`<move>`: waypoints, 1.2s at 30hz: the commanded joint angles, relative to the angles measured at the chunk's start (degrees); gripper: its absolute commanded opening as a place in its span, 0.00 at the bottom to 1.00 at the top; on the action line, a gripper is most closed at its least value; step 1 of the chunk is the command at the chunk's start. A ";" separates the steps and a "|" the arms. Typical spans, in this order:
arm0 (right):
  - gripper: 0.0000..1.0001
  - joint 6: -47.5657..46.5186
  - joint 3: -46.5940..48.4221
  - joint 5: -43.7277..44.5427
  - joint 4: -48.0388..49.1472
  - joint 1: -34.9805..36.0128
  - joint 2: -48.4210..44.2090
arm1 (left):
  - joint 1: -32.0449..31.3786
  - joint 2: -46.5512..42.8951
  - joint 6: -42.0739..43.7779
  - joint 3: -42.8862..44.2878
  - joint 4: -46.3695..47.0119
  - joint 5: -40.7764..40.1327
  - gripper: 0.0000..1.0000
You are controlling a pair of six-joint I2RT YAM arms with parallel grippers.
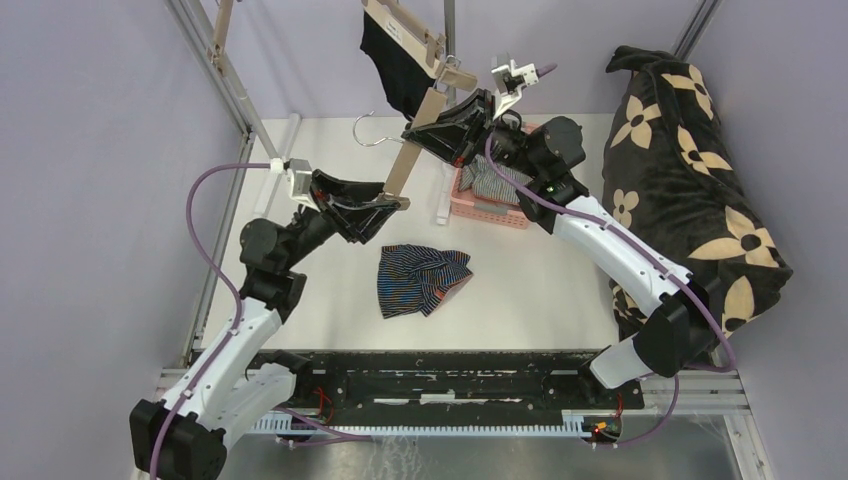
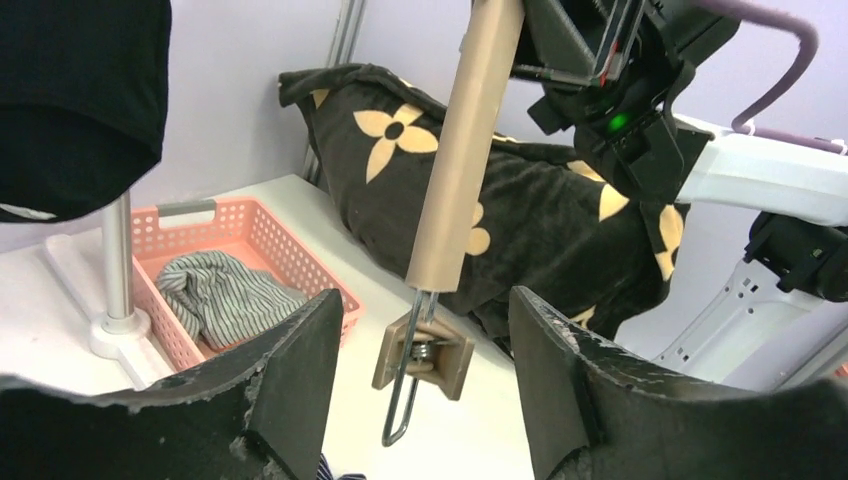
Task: Remove the underwear clipped to the hanger
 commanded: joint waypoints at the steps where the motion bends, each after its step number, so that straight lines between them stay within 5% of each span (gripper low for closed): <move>1: 0.01 -0.11 1.33 -0.14 3.13 0.25 -1.75 | 0.08 -2.35 2.45 4.40 -0.42 -2.97 0.69; 17: 0.01 -0.10 2.01 -0.23 2.62 0.50 -1.87 | 0.08 2.82 2.44 7.12 0.53 2.15 0.63; 23: 0.01 -0.10 2.26 -0.59 2.36 0.74 -1.69 | 0.07 3.60 0.37 5.94 5.21 3.17 0.53; 27: 0.01 -0.05 2.54 -1.54 2.33 0.91 -1.51 | 0.10 4.42 -0.09 6.52 5.08 3.82 0.28; 36: 0.01 -1.07 2.77 -1.56 1.32 1.18 -1.53 | 0.09 6.32 -1.21 8.05 2.76 7.65 0.46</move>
